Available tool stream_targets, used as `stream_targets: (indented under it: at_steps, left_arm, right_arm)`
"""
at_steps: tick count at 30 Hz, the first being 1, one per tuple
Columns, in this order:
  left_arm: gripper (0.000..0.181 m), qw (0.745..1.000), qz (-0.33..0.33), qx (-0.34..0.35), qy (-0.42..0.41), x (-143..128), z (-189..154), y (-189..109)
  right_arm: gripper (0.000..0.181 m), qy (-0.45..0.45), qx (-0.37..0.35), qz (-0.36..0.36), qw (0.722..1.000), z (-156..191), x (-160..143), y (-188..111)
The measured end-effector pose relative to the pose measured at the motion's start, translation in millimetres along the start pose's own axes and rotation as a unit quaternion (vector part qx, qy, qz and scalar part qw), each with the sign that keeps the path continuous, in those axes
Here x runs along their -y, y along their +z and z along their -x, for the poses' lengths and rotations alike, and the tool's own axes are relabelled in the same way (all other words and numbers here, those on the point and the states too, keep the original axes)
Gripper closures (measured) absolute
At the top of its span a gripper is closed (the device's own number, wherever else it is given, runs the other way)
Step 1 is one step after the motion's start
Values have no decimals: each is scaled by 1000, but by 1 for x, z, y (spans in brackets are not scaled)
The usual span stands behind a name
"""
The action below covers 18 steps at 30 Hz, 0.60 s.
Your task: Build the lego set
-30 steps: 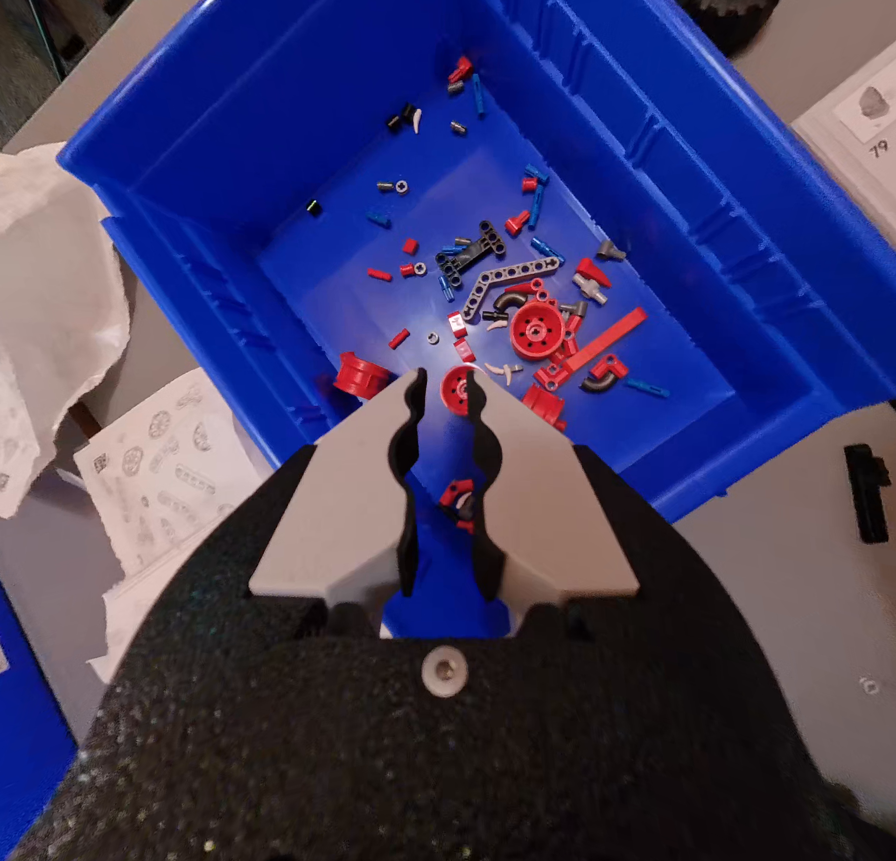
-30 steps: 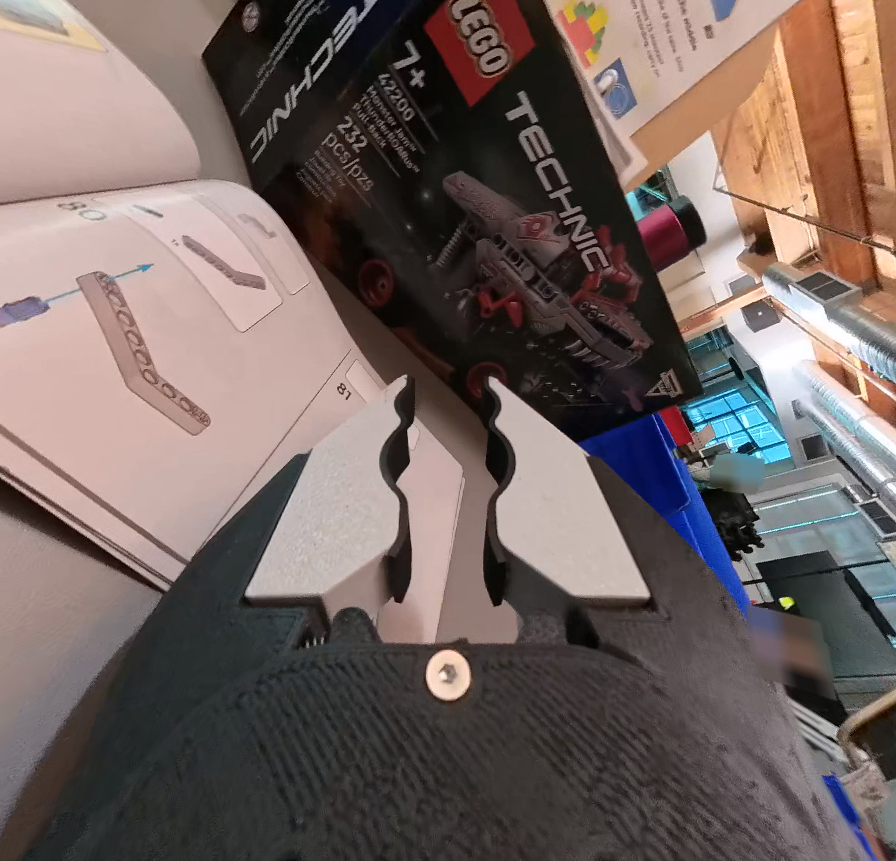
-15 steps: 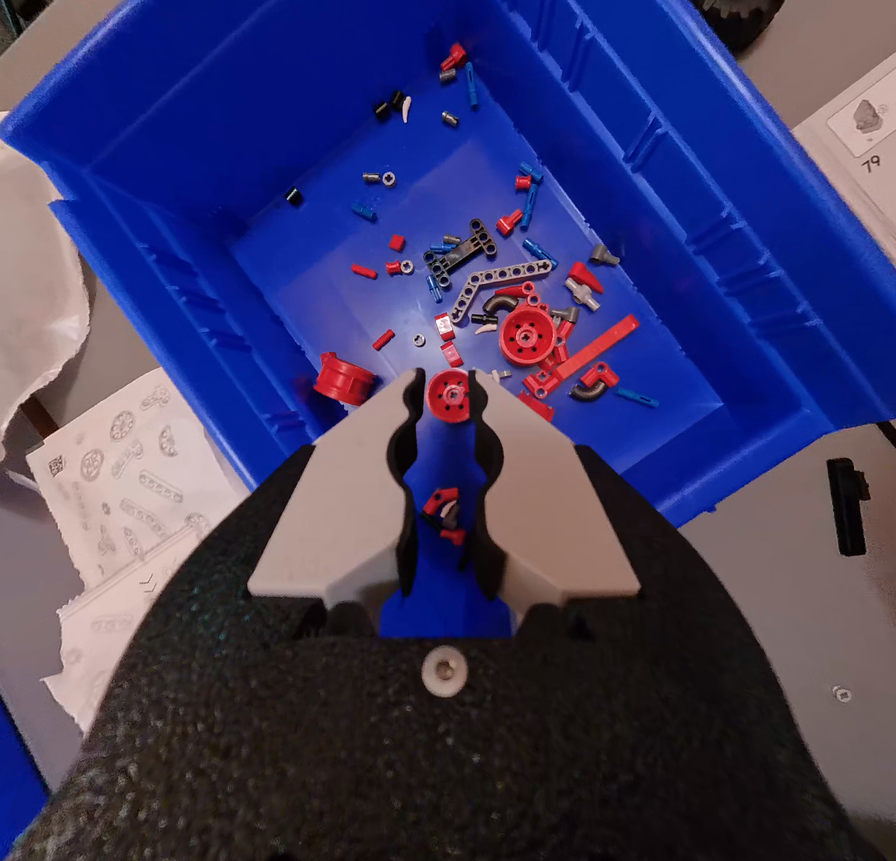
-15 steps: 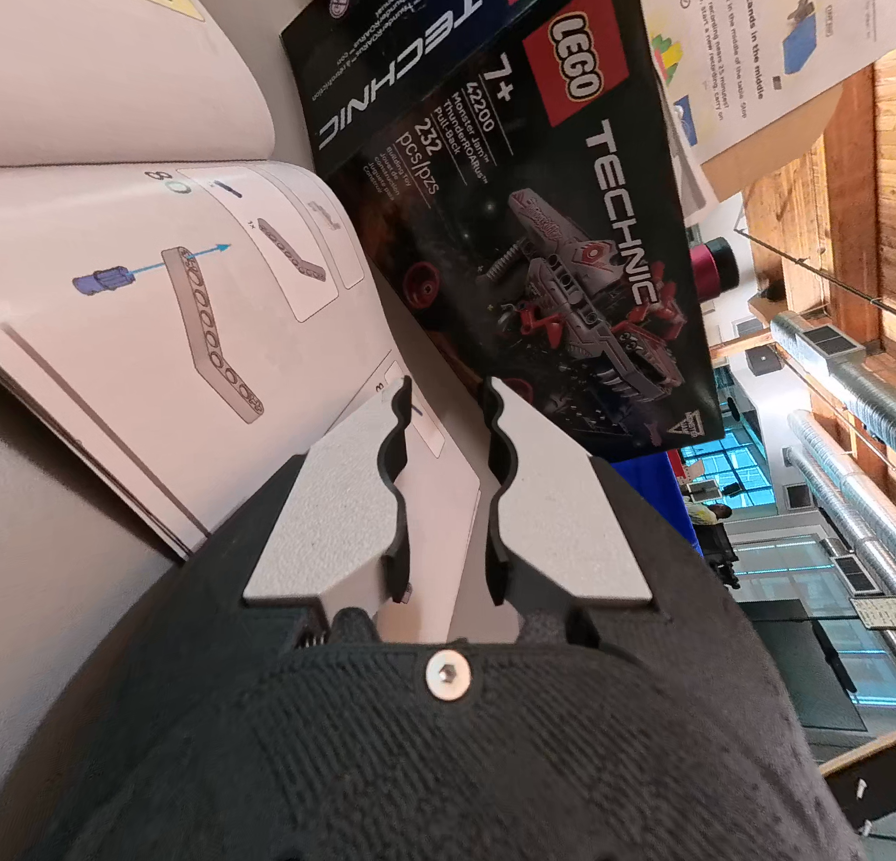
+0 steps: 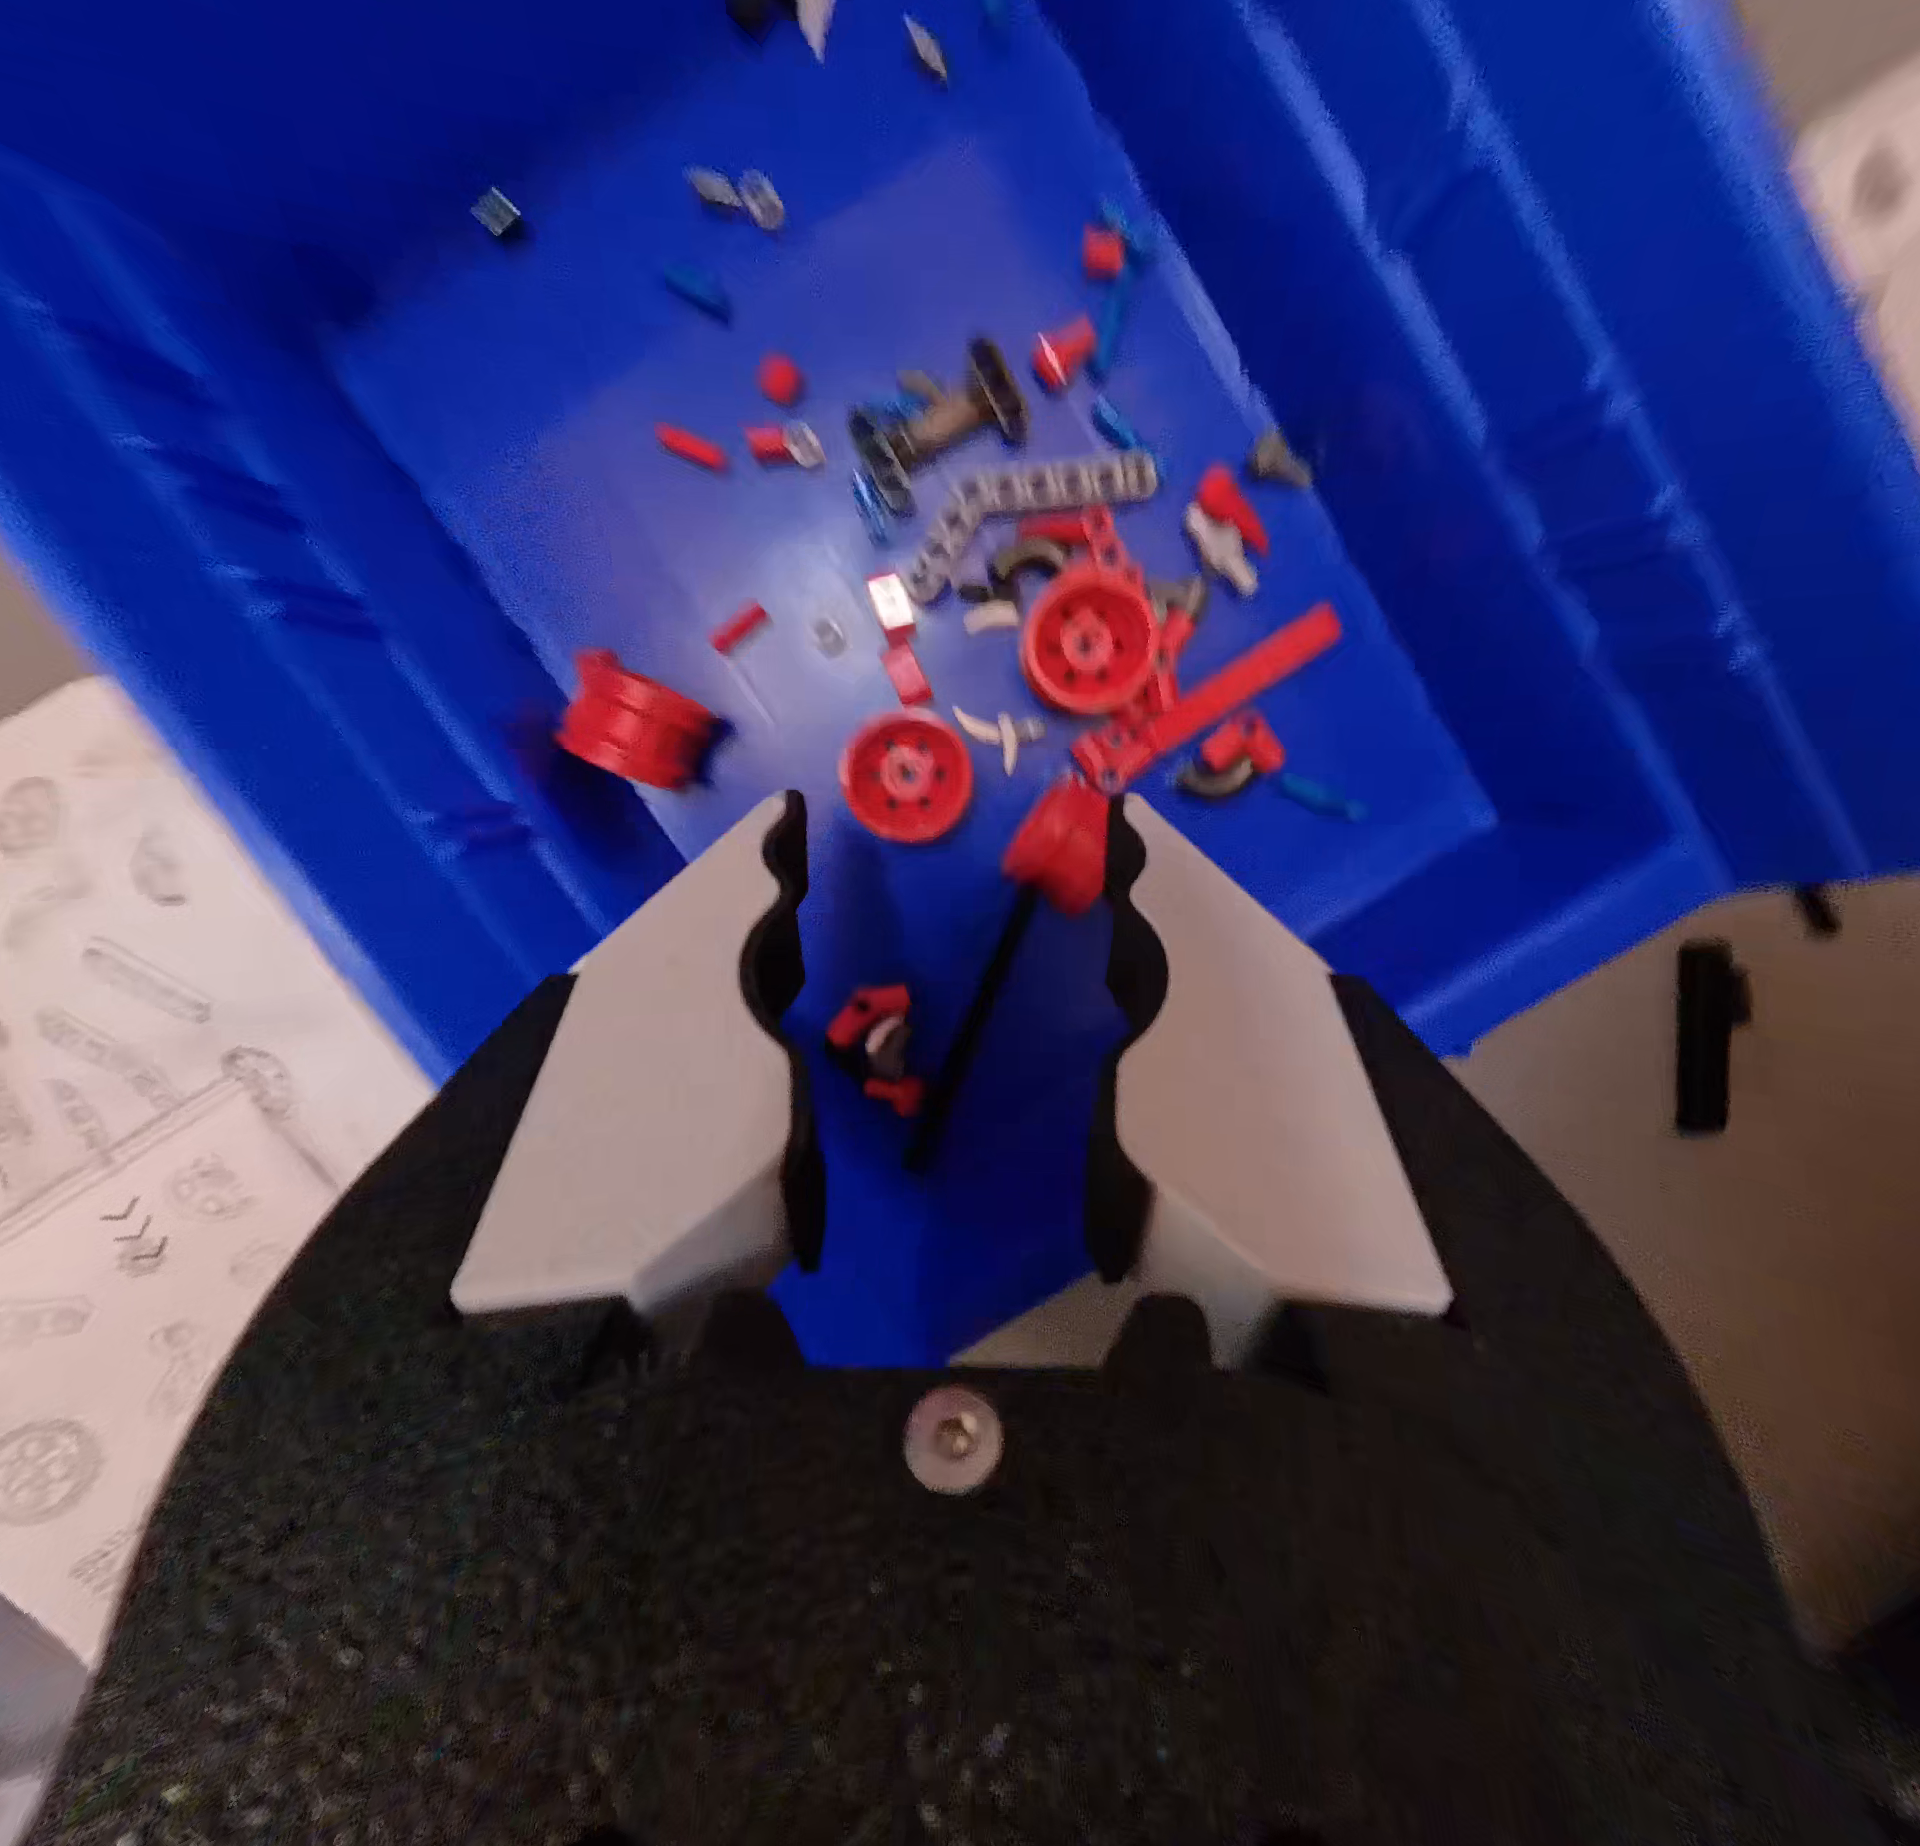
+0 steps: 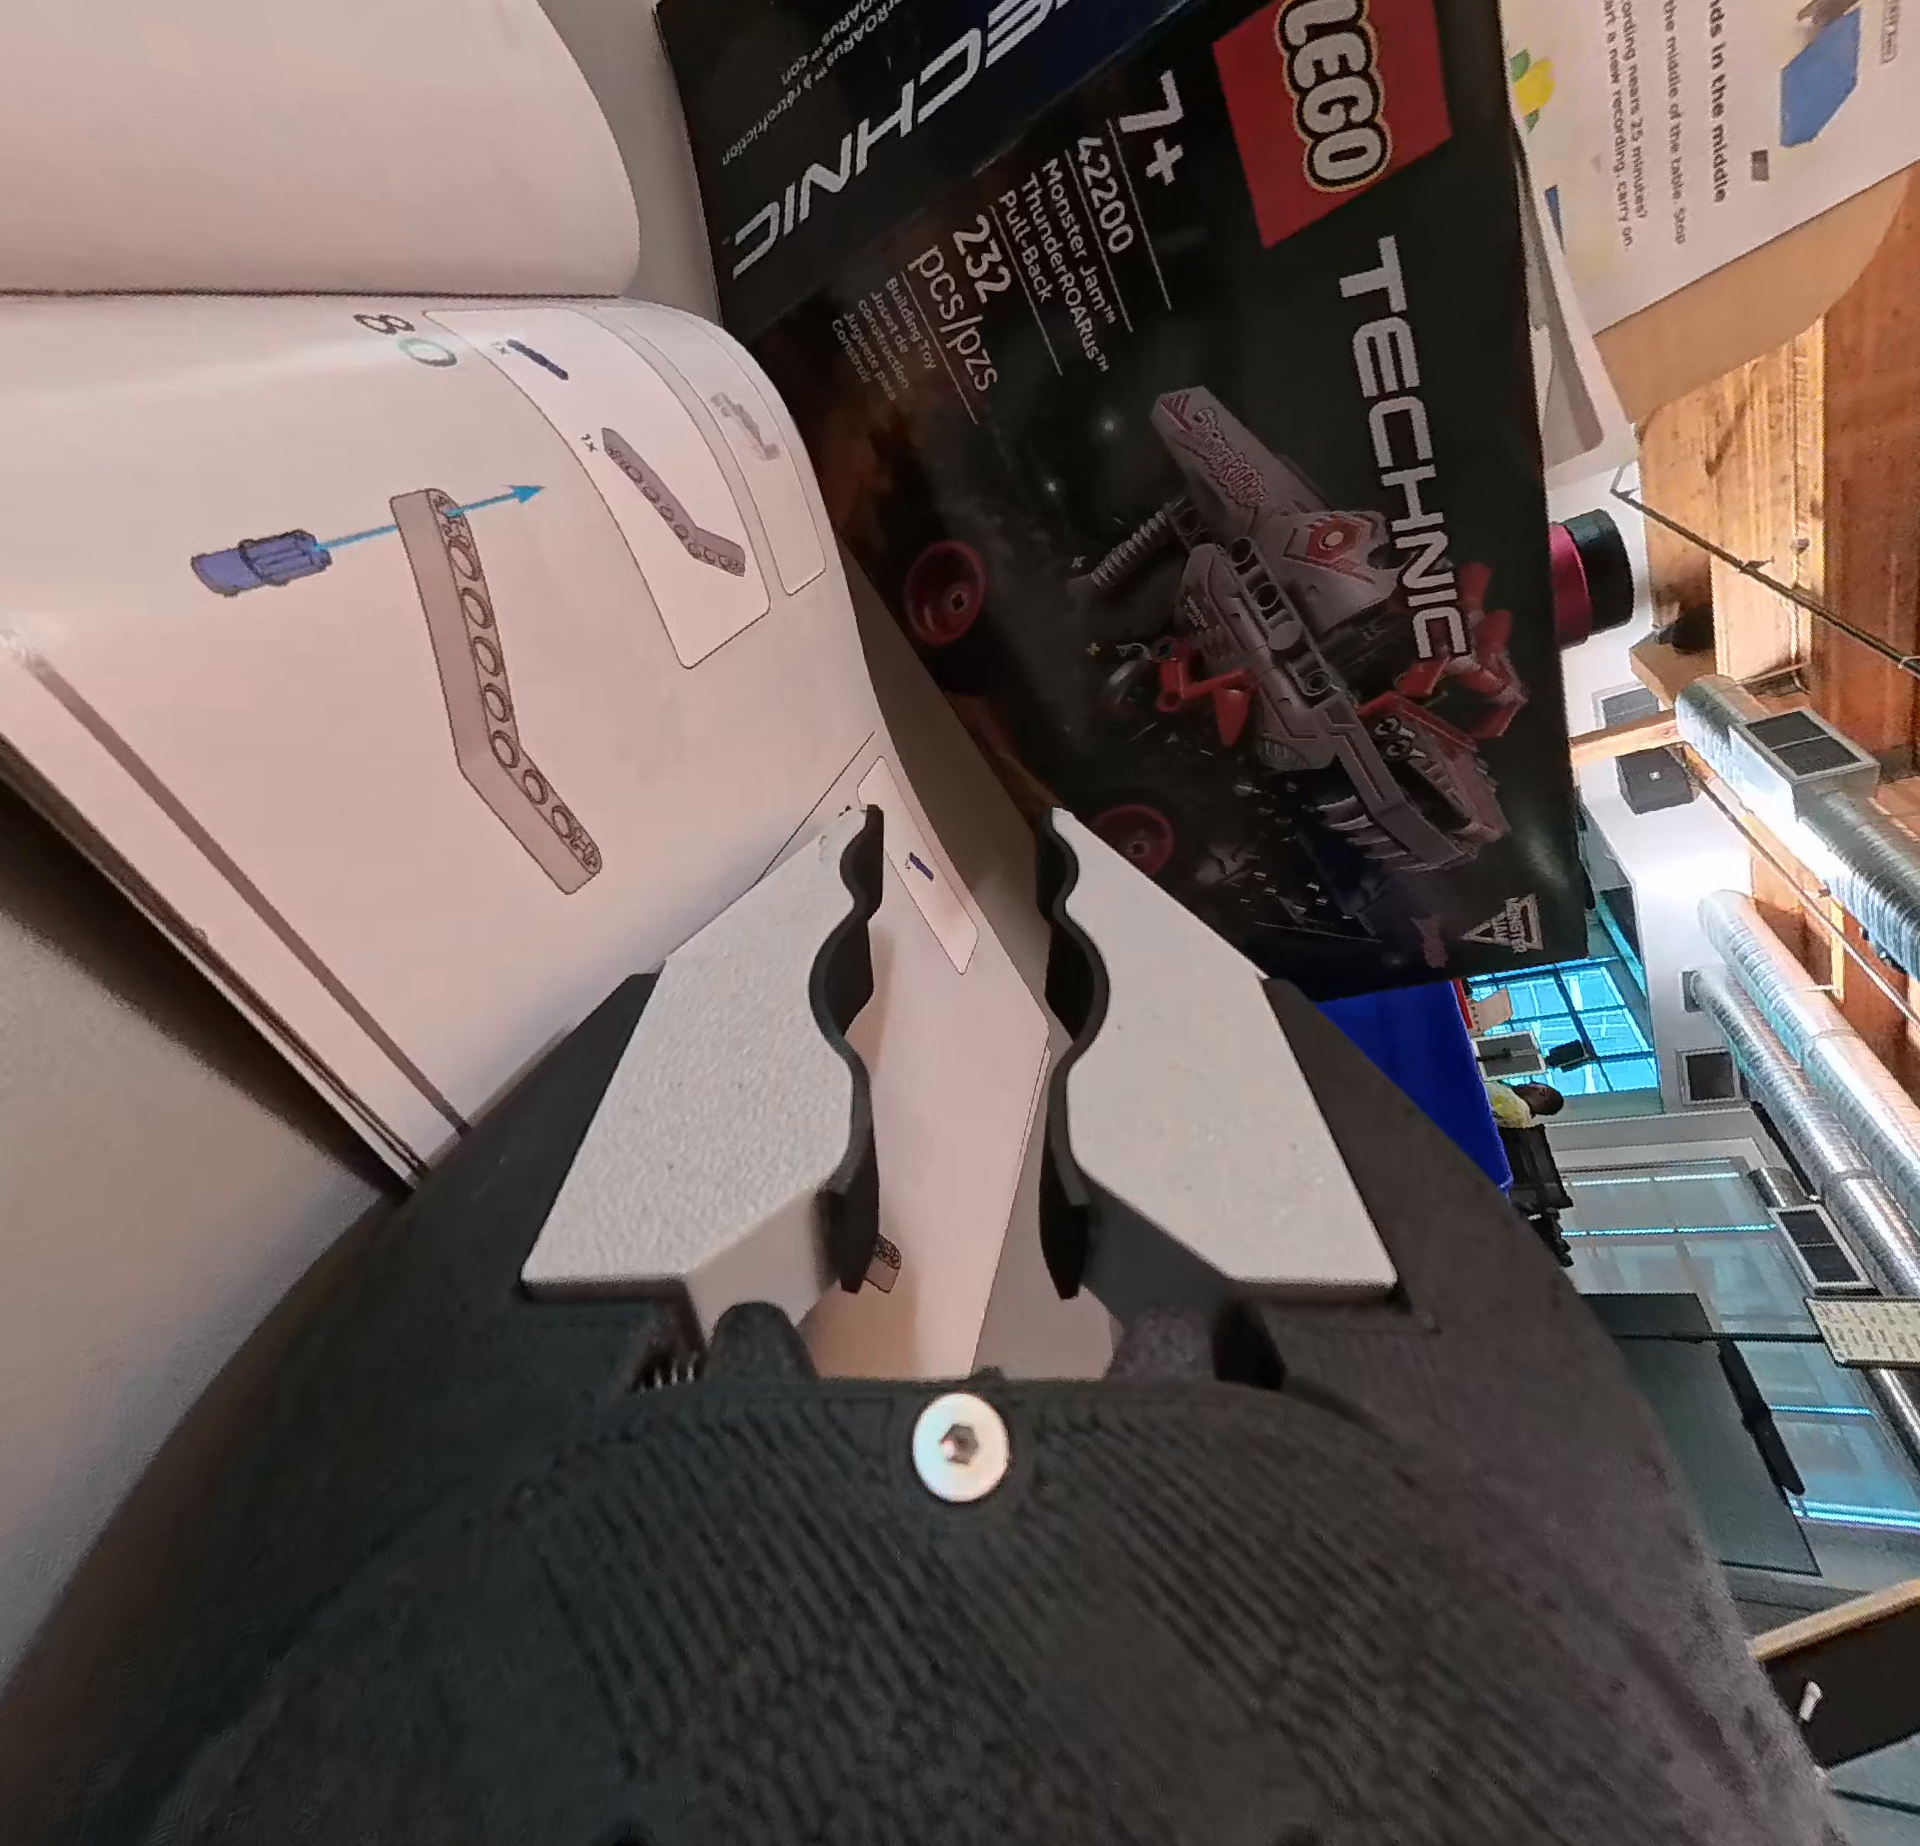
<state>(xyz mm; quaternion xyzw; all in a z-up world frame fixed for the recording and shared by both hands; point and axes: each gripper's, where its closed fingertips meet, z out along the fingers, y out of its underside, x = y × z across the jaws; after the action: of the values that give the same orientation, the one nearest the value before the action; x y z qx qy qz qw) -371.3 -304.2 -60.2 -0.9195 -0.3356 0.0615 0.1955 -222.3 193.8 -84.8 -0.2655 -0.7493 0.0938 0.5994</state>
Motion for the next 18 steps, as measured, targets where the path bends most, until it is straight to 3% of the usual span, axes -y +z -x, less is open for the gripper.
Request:
stream_targets:
  at_steps: [1,4,6,7,10,12,15,18]
  left_arm:
    - [126,999,36,-4,22,-11,-6,7]
    - [127,991,120,-33,59,-34,-23,27]
    - [156,986,144,-34,78,-38,-25,38]
    - [158,986,131,-50,89,-32,-31,40]
    - [161,992,9,-85,92,10,-42,36]
    - [155,998,-37,-37,41,28,-20,30]
    - [147,996,-75,43,11,39,13,24]
    - [151,997,-65,-4,38,38,-4,41]
  right_arm:
    - [154,-1,0,0,1000,0,0,0]
    - [154,-3,0,0,1000,0,0,0]
    - [155,-4,0,0,1000,0,0,0]
    - [155,-5,0,0,1000,1,0,0]
    - [155,-6,0,0,1000,1,0,0]
    - [155,-7,0,-1,1000,1,0,0]
    - [156,-8,1,-1,1000,1,0,0]
    - [157,-10,1,0,1000,2,0,1]
